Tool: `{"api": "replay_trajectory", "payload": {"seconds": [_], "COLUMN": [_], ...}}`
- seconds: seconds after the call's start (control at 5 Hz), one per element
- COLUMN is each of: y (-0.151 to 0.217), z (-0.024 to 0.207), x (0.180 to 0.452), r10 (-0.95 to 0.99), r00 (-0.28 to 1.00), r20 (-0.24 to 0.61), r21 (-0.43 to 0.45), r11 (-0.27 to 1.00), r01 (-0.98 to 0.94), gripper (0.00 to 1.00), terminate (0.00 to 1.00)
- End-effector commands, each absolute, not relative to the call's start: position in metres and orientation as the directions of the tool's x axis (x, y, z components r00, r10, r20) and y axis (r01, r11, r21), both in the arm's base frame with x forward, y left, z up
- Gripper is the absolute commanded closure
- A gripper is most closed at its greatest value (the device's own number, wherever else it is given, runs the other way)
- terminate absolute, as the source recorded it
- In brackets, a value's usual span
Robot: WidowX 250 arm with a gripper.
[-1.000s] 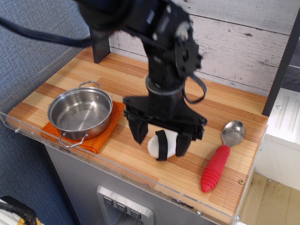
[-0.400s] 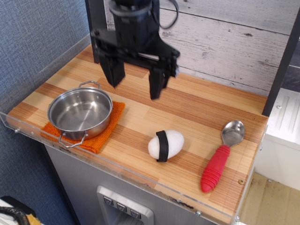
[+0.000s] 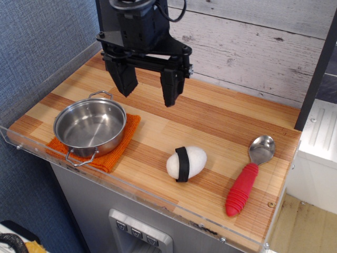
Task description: Put the egg near the spoon.
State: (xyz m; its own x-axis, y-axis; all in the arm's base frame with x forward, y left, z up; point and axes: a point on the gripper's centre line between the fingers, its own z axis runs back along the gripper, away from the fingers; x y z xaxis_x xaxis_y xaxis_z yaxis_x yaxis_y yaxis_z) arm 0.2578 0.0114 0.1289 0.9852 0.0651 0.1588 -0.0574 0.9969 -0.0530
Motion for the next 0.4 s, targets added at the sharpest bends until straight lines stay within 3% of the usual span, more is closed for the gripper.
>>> {"api": "replay_trajectory", "payload": {"seconds": [0.0,0.2], "y": [0.0248,0.0248], "z": [0.1331,0.1331], "x": [0.2528,0.2528], "r10": [0.104,0.104], "r00": [0.979,0.979], "r20": [0.178,0.178], "r21": [-0.072,-0.072], "r11": [0.993,0.993], "r01": [-0.092,-0.092], "gripper": [0.0,0.0], "terminate": [0.0,1.0]}}
